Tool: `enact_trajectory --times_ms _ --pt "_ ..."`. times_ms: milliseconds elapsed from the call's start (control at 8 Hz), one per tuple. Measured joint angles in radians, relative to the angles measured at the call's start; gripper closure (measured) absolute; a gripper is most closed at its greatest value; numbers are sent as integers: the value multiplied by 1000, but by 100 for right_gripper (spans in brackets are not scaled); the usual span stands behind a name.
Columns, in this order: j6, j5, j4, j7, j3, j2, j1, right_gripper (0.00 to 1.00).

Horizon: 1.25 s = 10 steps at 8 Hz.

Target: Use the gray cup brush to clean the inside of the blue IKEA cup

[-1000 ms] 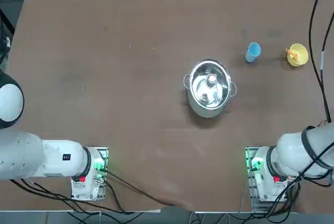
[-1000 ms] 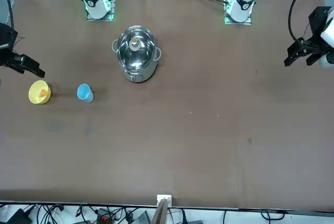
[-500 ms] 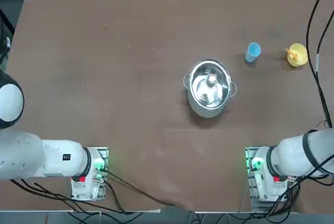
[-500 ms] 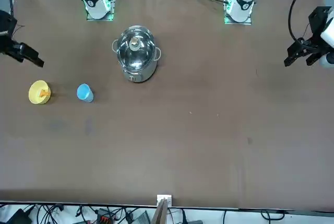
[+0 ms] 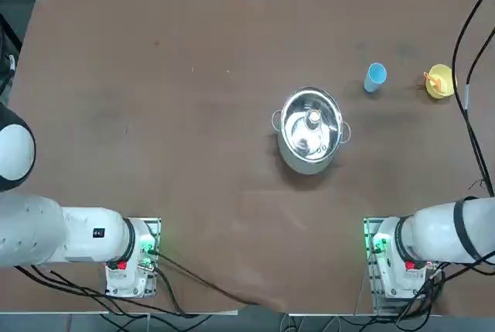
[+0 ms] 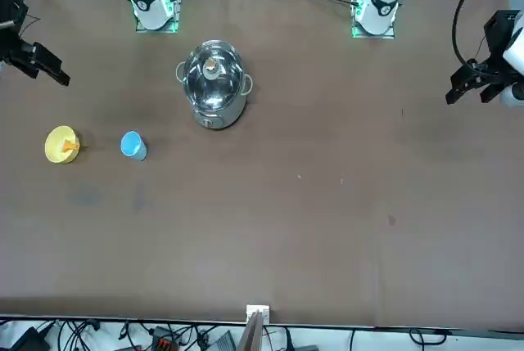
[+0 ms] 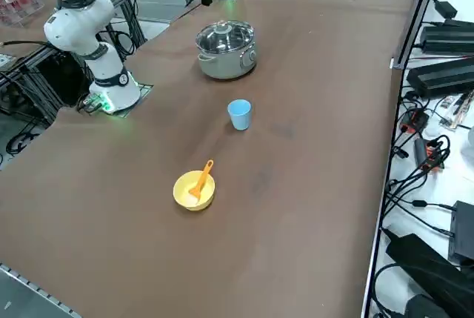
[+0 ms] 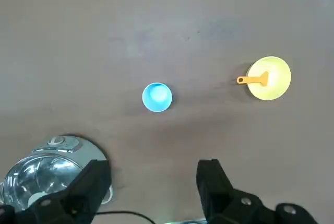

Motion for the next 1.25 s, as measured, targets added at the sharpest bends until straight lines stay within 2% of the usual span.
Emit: enact_trajectory --times_ms 875,1250 --pt "-18 0 -8 -54 -5 3 1 0" --pt "-25 -1 -8 -156 -36 2 1 0"
